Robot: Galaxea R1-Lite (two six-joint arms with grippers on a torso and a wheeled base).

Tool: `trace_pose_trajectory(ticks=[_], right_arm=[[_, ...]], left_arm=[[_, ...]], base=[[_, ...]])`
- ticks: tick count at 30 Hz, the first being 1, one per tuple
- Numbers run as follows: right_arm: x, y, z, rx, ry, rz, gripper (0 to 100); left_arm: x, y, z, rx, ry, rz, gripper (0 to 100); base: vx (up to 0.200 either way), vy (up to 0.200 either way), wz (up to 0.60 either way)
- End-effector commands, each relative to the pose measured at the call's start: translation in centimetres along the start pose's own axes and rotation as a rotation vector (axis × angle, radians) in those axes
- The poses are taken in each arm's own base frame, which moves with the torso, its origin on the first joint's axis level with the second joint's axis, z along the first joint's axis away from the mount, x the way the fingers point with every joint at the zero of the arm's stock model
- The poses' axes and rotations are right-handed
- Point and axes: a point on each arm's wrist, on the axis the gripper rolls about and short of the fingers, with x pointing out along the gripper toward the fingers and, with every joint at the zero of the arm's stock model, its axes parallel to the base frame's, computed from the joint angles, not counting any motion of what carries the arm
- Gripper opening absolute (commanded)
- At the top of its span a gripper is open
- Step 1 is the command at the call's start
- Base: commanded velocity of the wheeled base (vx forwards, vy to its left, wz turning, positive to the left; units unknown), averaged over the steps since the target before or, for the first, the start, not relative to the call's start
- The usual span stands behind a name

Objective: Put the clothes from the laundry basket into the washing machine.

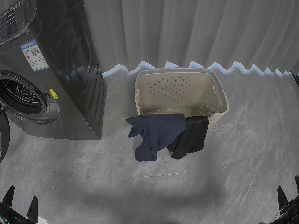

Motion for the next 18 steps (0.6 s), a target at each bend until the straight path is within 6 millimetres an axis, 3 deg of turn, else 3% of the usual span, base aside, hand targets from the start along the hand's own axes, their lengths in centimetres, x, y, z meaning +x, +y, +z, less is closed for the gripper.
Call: trace_pose_trajectory(ticks=[1, 10, 18], right_arm=[[0.04, 0.0, -0.47, -0.001, 0.007, 0.001, 100], [0.04, 0.0, -0.47, -0.001, 0.007, 0.001, 100], [0.04, 0.0, -0.47, -0.005, 0.007, 0.001, 100]], left_arm=[[0.07, 0.02, -0.5, 0.0, 0.009, 0.004, 100], [0.07, 0.02, -0.5, 0.0, 0.009, 0.004, 100], [0.07, 0.02, -0.5, 0.0, 0.009, 0.004, 100]], base=[[0.0, -0.2, 0.0], [0.0, 0.0, 0.0], [0.2, 0.0, 0.0]])
